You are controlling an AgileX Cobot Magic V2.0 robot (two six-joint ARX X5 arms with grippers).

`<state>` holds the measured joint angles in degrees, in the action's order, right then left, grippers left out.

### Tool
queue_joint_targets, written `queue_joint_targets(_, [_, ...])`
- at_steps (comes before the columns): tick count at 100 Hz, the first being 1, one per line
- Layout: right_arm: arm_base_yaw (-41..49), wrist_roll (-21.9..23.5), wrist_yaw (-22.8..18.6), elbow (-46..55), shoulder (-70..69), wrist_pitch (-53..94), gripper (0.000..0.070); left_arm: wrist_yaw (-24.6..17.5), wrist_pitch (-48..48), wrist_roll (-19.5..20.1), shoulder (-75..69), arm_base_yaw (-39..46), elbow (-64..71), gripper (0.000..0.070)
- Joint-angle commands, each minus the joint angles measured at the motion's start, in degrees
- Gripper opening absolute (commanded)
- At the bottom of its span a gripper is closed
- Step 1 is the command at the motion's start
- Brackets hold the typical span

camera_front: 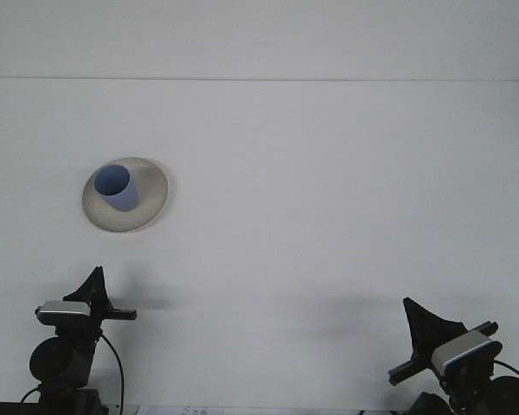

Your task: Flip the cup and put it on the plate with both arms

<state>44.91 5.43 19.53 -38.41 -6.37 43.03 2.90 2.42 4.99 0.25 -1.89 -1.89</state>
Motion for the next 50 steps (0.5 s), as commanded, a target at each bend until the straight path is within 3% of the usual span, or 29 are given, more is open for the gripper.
queue_joint_targets(1, [0.46,0.52,0.02,-0.26,-0.04,-0.57,0.0006,0.15,0.57,-0.09,-0.09,0.02,1.09,0.0015])
queue_joint_targets(10, [0.22,0.33,0.02,-0.26,-0.04,-0.57,0.0006,0.17,0.57,-0.09,-0.09,0.02,1.09,0.0015])
queue_joint_targets(16, [-1.62,-2.19,-0.09,-0.13,-0.04,-0.63,0.0006,0.17,0.57,-0.09,-0.09,0.02,1.09,0.0015])
queue_joint_targets(29, [-13.70,-3.69,-0.81,5.57,0.83,-10.05,0.0006,0.17,0.57,-0.09,-0.09,0.02,1.09,0.0015])
queue_joint_targets(36, [-21.81,-4.92,-5.31,11.34,2.45,-16.46,0.0006,0.17,0.57,-0.09,-0.09,0.02,1.09,0.0015])
queue_joint_targets(50, [-35.80,-4.52,-19.10,22.69,6.12,-24.33,0.0006,0.17,0.57,-0.09,-0.09,0.02,1.09,0.0015])
